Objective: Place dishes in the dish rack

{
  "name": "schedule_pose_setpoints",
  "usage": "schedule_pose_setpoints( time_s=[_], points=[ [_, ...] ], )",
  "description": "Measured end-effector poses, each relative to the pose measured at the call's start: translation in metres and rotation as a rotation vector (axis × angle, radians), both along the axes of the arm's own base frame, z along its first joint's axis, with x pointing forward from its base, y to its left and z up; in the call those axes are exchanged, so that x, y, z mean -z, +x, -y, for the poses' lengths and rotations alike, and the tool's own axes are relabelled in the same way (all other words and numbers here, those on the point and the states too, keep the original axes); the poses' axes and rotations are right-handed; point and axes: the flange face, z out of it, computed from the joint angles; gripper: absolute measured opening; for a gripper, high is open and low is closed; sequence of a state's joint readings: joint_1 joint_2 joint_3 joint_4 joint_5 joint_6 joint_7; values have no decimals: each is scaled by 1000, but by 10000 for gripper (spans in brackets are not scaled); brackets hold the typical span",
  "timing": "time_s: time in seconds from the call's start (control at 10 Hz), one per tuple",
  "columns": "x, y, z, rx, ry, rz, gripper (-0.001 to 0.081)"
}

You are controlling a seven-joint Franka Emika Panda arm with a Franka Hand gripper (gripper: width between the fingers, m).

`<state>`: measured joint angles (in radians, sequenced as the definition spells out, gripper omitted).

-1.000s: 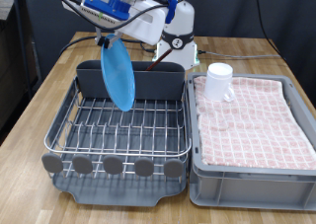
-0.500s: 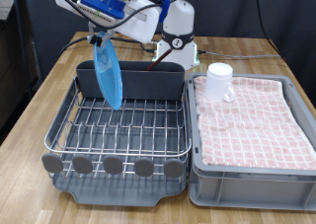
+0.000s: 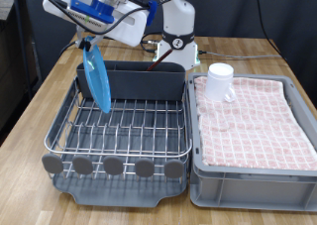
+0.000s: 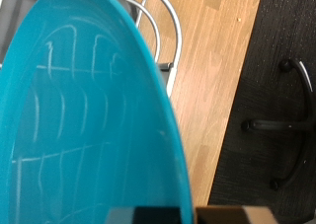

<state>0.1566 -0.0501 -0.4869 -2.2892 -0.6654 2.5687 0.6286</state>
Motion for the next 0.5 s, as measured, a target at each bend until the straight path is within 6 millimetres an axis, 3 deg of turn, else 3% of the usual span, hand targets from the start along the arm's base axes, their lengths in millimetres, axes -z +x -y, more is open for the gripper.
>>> schedule_pose_setpoints(
  time_s=[0.5],
  points=[
    [18,4,3,-11,-5,-9,25]
  ],
)
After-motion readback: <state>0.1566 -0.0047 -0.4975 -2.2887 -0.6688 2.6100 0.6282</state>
